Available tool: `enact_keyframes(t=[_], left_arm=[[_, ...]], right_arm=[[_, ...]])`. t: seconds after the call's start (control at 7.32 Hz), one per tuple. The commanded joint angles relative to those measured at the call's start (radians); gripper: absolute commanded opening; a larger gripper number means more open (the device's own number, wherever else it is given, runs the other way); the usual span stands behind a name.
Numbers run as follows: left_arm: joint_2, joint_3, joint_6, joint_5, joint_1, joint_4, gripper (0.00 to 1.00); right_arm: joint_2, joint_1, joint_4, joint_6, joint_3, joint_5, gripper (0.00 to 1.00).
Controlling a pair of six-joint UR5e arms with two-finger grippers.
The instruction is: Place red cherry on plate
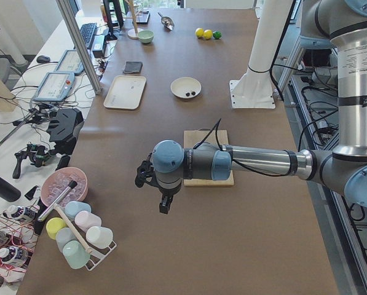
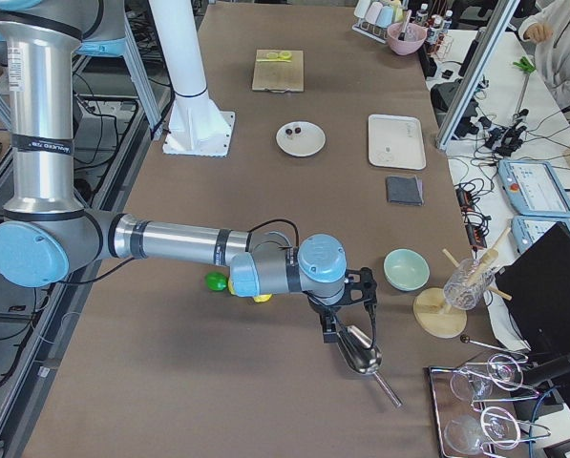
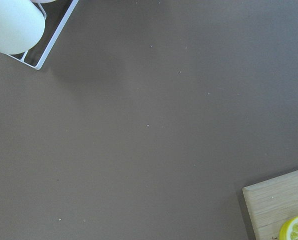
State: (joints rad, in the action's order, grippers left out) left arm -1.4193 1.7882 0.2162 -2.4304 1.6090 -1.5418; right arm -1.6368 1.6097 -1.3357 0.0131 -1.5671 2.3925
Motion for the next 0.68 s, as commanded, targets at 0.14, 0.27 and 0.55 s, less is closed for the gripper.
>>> enact_keyframes(t=[0.14,0.27,0.55], left_arm=[[0.025,0.011,0.000,0.017,0.002,0.005,0.98],[0.025,0.007,0.000,0.017,0.002,0.005,0.98],[0.025,0.005,0.000,0.017,0.003,0.003,0.98]], right_arm=[[-0.061,0.018,0.012,-0.013,-0.028,0.005,1.00],[-0.086,0.019,0.030,-0.012,-0.043,0.002,1.00],[-0.109,0.049,0.050,-0.010,-0.068,0.007,1.00]])
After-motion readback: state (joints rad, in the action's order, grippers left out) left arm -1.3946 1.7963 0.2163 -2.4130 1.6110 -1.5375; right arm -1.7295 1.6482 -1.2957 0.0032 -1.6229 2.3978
